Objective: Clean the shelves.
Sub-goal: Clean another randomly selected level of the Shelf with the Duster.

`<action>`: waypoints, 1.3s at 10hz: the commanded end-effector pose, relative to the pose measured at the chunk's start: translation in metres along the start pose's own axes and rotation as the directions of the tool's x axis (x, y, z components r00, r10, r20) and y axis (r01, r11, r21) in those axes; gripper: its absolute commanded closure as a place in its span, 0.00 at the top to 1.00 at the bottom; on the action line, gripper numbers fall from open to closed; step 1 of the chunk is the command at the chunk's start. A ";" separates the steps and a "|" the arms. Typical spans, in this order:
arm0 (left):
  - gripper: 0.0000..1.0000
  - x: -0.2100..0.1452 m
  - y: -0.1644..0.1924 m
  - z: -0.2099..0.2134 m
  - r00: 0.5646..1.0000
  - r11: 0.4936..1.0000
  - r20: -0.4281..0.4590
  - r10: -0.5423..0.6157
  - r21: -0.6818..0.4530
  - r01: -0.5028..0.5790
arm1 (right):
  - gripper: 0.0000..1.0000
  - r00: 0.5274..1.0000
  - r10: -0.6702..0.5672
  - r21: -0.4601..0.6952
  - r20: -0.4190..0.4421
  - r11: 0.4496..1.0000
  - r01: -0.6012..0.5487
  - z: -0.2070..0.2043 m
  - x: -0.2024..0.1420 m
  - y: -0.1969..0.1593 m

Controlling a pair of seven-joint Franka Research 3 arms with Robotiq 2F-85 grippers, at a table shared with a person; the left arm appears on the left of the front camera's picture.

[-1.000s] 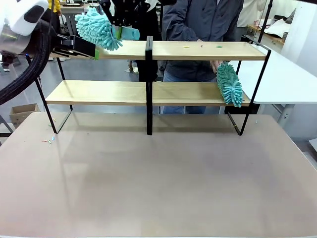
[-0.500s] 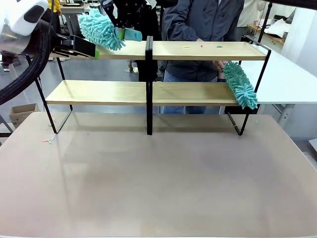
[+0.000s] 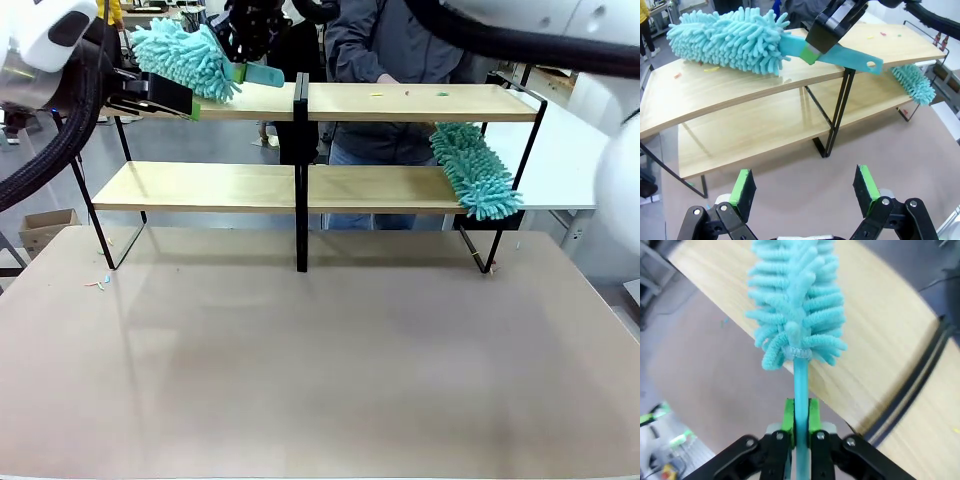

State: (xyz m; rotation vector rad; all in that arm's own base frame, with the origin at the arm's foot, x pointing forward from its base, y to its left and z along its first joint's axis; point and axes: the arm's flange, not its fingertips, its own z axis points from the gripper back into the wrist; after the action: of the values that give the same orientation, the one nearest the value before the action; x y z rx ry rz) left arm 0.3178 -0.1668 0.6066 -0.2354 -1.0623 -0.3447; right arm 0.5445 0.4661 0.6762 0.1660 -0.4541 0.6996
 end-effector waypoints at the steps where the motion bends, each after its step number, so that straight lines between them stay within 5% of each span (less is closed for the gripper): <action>1: 1.00 0.001 0.000 0.000 1.000 1.000 0.003 -0.002 0.005 0.002 | 0.12 0.998 0.057 0.016 0.003 0.998 -0.057 0.013 0.065 -0.005; 4: 1.00 0.001 0.000 0.000 1.000 1.000 0.003 -0.002 0.005 0.002 | 0.12 0.980 0.189 0.116 -0.055 0.977 -0.181 0.021 0.069 -0.025; 5: 1.00 0.001 0.000 0.000 1.000 1.000 0.003 -0.002 0.005 0.002 | 0.12 0.942 0.331 0.184 -0.052 0.931 -0.316 0.033 0.059 -0.032; 6: 1.00 0.001 0.000 0.000 1.000 1.000 0.003 -0.002 0.005 0.002 | 0.12 0.847 0.529 0.308 -0.055 0.816 -0.489 0.043 0.045 -0.039; 8: 1.00 0.001 0.000 0.000 1.000 1.000 0.003 -0.002 0.005 0.002 | 0.12 0.800 0.579 0.409 0.159 0.699 -0.587 0.061 0.019 -0.060; 13: 1.00 0.001 0.000 0.000 1.000 1.000 0.003 -0.002 0.005 0.002 | 0.12 0.863 0.473 0.417 0.177 0.758 -0.501 0.056 0.012 -0.073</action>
State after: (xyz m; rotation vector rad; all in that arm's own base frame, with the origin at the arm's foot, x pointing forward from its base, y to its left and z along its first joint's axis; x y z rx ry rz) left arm 0.3177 -0.1668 0.6067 -0.2354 -1.0624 -0.3449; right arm 0.5644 0.3835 0.7075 0.4985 -0.3720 1.3629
